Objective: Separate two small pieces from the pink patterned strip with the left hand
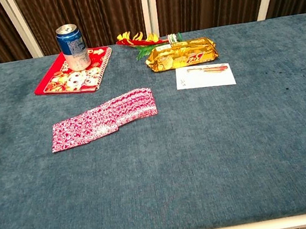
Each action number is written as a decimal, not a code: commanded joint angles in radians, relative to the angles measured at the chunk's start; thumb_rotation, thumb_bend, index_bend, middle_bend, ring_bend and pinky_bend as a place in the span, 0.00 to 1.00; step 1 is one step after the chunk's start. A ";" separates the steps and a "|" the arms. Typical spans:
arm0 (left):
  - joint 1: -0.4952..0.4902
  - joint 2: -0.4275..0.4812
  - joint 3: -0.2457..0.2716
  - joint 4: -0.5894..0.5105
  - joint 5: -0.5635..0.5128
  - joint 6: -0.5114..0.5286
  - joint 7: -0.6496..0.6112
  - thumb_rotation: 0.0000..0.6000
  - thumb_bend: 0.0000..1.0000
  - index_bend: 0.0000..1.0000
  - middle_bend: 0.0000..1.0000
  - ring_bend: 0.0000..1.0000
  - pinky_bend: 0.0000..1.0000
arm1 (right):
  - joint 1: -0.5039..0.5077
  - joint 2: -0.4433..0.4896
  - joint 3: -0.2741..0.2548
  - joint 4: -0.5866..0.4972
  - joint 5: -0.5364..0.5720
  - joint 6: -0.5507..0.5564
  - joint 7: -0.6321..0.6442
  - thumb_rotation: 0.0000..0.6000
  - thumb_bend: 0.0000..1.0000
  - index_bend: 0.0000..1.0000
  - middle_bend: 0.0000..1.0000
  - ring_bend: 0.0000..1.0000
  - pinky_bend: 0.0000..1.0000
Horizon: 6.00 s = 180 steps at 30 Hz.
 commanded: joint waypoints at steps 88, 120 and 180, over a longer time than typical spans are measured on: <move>-0.389 -0.293 0.063 0.167 -0.460 -0.546 0.429 1.00 0.64 0.06 0.87 0.89 0.85 | 0.024 0.002 0.017 0.016 0.044 -0.028 -0.006 1.00 0.21 0.00 0.00 0.00 0.00; -0.442 -0.247 0.031 0.340 -0.672 -0.536 0.381 1.00 0.65 0.07 0.87 0.89 0.84 | 0.036 -0.009 0.014 0.011 0.046 -0.040 -0.031 1.00 0.21 0.00 0.00 0.00 0.00; -0.449 -0.306 0.124 0.169 -0.487 -0.469 0.406 1.00 0.65 0.08 0.86 0.88 0.84 | 0.038 -0.010 0.016 0.039 0.053 -0.051 0.009 1.00 0.21 0.00 0.00 0.00 0.00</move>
